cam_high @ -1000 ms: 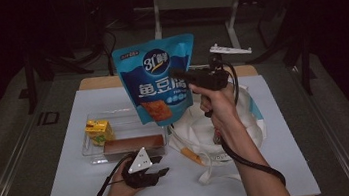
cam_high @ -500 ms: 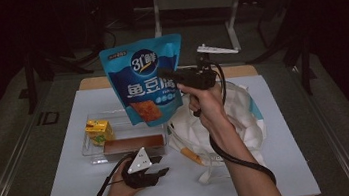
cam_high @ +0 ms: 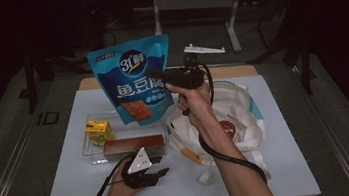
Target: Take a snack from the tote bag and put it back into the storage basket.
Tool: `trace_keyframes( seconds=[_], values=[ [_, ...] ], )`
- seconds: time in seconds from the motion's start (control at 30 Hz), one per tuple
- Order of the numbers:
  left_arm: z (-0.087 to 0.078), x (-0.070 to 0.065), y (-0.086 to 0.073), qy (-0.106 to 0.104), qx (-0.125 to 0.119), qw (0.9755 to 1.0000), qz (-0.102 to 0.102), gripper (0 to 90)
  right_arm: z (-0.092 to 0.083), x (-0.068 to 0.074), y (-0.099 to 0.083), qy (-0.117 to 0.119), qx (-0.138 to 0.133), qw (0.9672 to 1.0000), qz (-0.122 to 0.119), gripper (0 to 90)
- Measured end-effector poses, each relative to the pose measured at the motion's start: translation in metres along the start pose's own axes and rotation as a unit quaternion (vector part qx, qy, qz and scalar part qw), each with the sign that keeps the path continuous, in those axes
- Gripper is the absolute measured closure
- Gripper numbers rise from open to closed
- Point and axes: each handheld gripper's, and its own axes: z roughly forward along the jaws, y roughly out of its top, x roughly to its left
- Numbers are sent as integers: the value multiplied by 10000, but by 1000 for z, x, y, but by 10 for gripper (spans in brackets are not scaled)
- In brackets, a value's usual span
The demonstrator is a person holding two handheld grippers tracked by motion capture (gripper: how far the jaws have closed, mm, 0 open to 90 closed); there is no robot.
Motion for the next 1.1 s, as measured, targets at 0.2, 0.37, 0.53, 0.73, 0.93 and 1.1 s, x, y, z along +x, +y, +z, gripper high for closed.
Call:
trace_keyframes(
  seconds=[0.2,0.37,0.53,0.73,0.93,1.1],
  values=[
    [0,0,0,-13,-4,10000,-5,518,9,-4,-4,-6,4,10000,-7,899],
    [0,0,0,-6,-11,10000,-10,518,19,-7,-7,-26,23,10000,59,900],
    [0,0,0,-5,-31,10000,-7,518,26,-8,-9,-44,-24,9999,104,900],
    [-1,0,0,-17,-46,10000,-12,518,34,-11,-14,-167,-26,9997,166,899],
    [-1,0,-1,-25,-80,10000,-39,518,43,-18,-22,-270,4,9994,229,899],
    [-1,0,-1,-13,-76,10000,-15,518,51,-21,-28,-360,23,9990,266,899]
  ],
)
